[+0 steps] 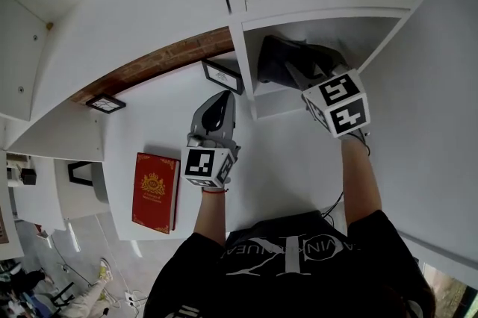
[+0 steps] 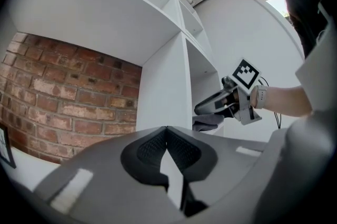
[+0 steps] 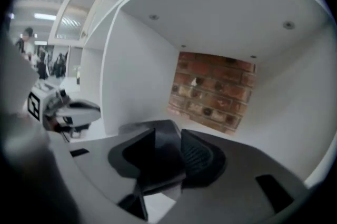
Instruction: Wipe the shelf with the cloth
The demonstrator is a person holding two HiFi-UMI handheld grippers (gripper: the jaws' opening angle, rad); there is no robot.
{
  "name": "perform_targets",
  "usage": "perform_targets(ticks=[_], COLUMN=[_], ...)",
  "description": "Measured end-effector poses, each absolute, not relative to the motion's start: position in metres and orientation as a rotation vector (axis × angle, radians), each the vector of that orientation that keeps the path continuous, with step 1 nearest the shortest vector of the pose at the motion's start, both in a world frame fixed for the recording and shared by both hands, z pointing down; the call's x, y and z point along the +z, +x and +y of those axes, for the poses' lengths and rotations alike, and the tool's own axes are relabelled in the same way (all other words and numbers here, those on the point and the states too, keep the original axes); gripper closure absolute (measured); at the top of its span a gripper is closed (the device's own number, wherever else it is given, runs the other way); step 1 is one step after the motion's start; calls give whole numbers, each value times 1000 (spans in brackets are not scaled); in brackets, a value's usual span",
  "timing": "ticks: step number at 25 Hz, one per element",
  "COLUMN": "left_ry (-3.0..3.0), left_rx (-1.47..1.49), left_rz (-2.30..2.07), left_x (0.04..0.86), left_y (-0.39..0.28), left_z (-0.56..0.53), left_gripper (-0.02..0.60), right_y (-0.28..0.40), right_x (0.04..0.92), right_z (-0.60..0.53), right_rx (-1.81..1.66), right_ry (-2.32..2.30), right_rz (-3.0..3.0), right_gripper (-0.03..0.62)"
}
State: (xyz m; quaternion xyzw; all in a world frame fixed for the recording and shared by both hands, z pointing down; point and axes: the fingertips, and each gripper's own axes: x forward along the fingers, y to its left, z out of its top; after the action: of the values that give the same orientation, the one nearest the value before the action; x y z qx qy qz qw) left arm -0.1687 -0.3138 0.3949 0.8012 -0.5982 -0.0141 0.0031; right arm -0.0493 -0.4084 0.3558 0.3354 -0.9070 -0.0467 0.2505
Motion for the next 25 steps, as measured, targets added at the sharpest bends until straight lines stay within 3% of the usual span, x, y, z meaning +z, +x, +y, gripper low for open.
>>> perform_targets(ticks=[2, 4, 5, 14, 25], left_ry=[2517, 2524, 2523, 2496, 2495], left_rx=[-47, -36, -28, -45, -56], left_rz=[-1868, -1862, -1863, -1865, -1878], left_x=[394, 395, 396, 397, 394], left_y=[-166, -165, -165, -167, -161], left_z=[-313, -313, -312, -315, -312], left_gripper=[571, 571, 571, 571, 571], right_y=[-63, -75, -82, -102, -21], right_x=[377, 389, 390, 395, 394], right_z=[-406, -400, -397, -390, -427], right_rx=[-277, -310, -300, -500, -379], right_ry=[883, 851, 831, 733, 1015], right_rz=[-2327, -2291, -2305, -2229, -2128], right_gripper=[465, 559, 570, 583, 583])
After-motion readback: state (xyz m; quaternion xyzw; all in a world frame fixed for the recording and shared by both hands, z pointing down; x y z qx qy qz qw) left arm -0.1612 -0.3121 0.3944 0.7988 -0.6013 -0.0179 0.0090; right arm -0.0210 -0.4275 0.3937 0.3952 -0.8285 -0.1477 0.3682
